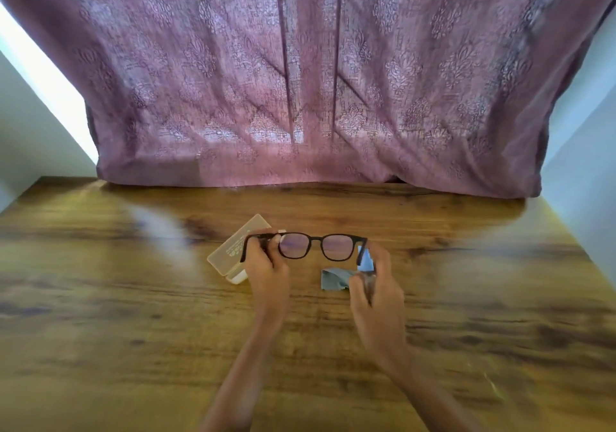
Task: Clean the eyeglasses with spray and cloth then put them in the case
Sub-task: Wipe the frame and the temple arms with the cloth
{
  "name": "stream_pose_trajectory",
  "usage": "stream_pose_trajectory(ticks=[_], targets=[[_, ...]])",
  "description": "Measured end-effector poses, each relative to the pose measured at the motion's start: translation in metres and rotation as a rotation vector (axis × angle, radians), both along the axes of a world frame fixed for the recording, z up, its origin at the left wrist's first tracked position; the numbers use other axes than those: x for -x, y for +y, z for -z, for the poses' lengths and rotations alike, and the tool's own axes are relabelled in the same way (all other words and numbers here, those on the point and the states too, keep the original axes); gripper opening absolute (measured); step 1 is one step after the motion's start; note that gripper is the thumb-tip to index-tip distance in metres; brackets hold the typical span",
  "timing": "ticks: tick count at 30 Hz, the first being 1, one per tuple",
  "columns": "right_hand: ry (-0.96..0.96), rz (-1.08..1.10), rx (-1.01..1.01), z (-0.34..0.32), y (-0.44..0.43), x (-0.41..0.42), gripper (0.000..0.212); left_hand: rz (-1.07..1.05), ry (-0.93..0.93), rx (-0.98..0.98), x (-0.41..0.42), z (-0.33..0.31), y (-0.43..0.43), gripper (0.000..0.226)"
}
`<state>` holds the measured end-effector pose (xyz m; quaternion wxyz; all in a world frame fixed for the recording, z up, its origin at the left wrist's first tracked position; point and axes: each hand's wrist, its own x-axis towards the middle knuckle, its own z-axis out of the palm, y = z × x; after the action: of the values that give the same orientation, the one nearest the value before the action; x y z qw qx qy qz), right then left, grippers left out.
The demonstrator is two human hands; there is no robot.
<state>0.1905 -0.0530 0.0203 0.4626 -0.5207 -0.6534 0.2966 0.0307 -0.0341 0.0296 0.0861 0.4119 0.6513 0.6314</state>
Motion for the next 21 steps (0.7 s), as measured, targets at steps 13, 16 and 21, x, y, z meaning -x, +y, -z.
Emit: stream_pose_trajectory(ticks=[13, 16, 21], targets=[[-0.083, -0.187, -0.089, -0.030, 0.002, 0.032, 0.045, 0.137, -0.105, 0.008, -0.015, 0.008, -0.009, 0.028], [-0.122, -0.186, -0.095, -0.031, 0.009, 0.033, 0.051, 0.138, -0.087, -0.012, -0.019, 0.003, -0.011, 0.035], [-0.168, -0.212, -0.102, -0.030, 0.014, 0.032, 0.057, 0.164, -0.115, -0.032, -0.020, 0.001, -0.012, 0.034]])
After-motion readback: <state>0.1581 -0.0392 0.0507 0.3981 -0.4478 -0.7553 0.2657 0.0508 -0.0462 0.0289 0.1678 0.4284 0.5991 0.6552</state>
